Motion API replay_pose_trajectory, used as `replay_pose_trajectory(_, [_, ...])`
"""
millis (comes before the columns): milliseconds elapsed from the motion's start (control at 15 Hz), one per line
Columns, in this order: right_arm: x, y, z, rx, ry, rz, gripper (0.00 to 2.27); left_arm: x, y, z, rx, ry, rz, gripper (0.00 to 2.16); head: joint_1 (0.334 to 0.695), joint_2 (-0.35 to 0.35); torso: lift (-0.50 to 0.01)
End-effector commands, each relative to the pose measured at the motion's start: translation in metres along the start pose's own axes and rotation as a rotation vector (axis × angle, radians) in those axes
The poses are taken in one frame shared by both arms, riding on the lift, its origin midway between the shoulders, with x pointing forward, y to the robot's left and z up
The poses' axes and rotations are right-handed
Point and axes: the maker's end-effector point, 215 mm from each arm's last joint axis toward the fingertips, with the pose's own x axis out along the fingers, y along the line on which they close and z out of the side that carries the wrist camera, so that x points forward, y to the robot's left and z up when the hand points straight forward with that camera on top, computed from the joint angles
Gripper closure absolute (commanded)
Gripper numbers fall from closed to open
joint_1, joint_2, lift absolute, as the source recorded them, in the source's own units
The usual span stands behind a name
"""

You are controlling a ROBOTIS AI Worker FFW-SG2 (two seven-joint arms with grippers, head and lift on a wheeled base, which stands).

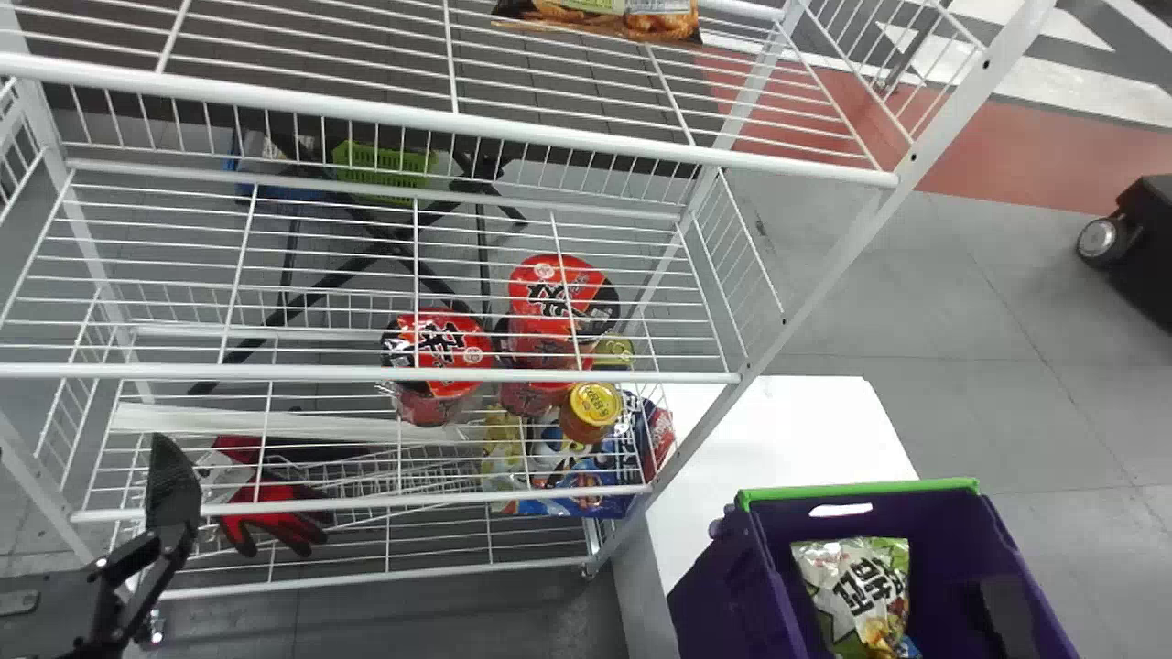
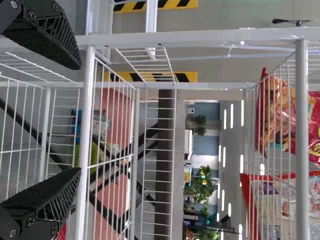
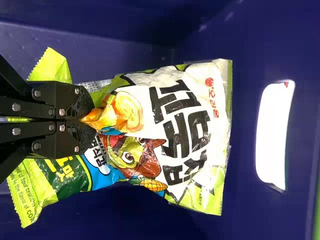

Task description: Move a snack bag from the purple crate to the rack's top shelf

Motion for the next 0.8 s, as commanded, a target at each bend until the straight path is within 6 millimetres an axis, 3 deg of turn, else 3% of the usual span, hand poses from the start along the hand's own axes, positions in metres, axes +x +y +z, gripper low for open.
replay_pose_trajectory(0, [-0.003,-0.003,0.003,0.005,-0.009,-0.002,2.05,0.0,0.0,0.003,-0.001,-0.006,-0.002,0.09,0.695,-0.35,-0.303])
replay_pose_trajectory(267, [-0.01,-0.004,0.005,0.024,-0.012,0.006,2.05,0.001,-0.001,0.007,0.001,-0.013,-0.003,0.09,0.695,-0.35,-0.287])
replay_pose_trajectory(733, [-0.02,0.006,0.019,0.06,-0.022,0.035,2.05,-0.005,0.008,0.037,-0.004,-0.057,0.014,0.09,0.695,-0.35,-0.258])
